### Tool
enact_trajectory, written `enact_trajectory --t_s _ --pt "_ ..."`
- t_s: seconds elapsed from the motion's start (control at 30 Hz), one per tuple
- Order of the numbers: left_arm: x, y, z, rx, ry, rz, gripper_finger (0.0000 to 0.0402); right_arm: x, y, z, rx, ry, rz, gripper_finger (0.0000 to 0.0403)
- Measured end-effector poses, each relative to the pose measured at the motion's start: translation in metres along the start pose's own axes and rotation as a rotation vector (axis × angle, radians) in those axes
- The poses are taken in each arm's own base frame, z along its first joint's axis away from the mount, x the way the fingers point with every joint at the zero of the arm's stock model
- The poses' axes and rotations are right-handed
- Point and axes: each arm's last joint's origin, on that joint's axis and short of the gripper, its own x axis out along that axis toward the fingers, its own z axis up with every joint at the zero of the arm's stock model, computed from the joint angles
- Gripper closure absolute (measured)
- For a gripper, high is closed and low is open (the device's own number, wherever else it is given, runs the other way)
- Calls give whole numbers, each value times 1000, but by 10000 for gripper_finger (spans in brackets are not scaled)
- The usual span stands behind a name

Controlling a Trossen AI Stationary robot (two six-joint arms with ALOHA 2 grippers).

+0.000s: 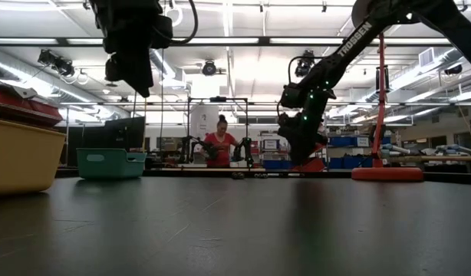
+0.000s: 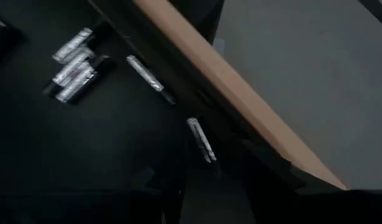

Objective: Sort batteries
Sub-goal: Put the white battery into the blue bin

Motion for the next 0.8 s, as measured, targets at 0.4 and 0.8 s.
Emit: enact_trajectory --t_s 0.4,0.8 --pt "0 -2 4 4 -39 -20 234 9 -6 -15 -35 52 8 253" --pt "0 -2 4 8 -46 -22 234 -33 33 11 -152 -29 112 268"
